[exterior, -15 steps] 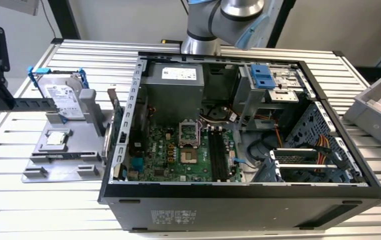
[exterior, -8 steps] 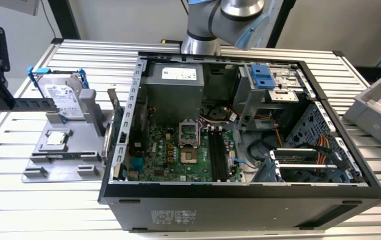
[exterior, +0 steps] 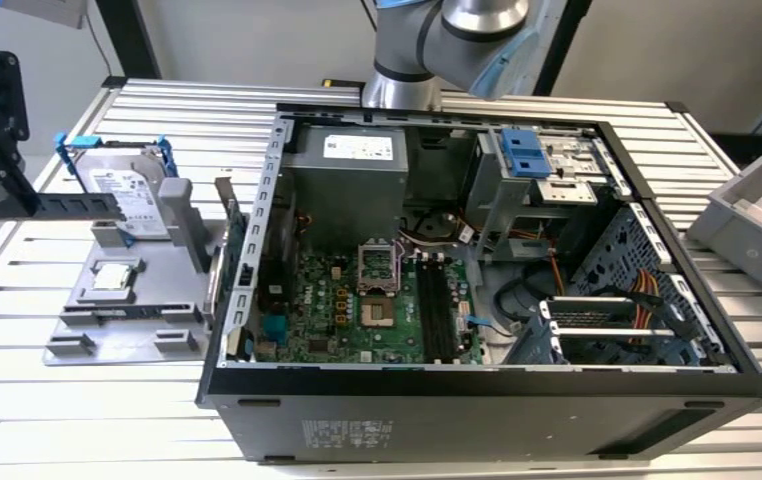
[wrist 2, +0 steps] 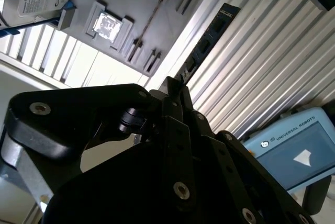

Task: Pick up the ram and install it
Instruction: 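Pick up the ram and move it above insertion slot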

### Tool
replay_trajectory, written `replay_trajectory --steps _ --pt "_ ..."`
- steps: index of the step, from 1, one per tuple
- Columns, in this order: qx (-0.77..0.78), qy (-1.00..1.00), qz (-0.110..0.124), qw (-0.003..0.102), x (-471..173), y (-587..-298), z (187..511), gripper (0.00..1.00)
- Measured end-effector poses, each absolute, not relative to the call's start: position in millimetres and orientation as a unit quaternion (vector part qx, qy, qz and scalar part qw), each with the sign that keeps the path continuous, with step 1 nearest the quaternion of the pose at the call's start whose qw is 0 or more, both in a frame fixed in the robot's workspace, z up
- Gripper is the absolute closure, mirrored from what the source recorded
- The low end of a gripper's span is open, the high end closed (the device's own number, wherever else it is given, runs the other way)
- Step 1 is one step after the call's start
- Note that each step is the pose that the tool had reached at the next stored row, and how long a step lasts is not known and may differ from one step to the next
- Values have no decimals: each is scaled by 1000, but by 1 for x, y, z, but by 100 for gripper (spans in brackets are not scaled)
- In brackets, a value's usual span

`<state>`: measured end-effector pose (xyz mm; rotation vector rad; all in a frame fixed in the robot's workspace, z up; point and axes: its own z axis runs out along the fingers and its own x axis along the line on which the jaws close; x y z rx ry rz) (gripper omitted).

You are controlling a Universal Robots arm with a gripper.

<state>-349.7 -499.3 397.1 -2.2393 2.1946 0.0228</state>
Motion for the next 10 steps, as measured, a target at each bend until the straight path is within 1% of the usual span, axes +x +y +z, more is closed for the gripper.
replay_trajectory --steps 10 --pt "-714 700 7 3 -347 -496 397 100"
